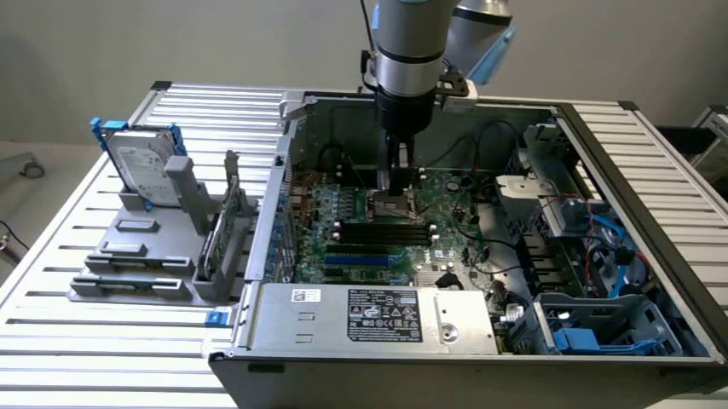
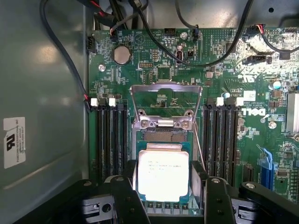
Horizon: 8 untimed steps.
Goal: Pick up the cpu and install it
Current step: 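Place the cpu into insertion slot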
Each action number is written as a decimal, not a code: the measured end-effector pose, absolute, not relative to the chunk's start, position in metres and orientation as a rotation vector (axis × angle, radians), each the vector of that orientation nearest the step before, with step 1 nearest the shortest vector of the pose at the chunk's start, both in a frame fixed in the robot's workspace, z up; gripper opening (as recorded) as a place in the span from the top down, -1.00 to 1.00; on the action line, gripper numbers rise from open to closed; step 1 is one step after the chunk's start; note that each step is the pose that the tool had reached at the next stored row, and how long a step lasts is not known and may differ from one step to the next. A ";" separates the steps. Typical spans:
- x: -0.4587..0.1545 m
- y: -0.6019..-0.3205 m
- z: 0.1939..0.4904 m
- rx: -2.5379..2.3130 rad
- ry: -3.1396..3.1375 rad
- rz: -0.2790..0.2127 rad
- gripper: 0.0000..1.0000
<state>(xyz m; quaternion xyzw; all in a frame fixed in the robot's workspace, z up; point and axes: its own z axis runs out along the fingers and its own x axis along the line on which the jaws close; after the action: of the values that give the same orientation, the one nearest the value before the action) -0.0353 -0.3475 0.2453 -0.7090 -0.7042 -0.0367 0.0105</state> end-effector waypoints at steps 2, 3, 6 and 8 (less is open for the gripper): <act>-0.035 -0.348 0.242 -2.213 -2.198 -0.115 -0.09; -0.035 -0.348 0.240 -2.213 -2.198 -0.116 -0.09; -0.036 -0.348 0.235 -2.213 -2.199 -0.116 -0.09; -0.036 -0.349 0.235 -2.213 -2.198 -0.116 -0.09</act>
<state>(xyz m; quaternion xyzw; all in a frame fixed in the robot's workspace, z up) -0.0356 -0.3488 0.2347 -0.7090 -0.7042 -0.0372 0.0100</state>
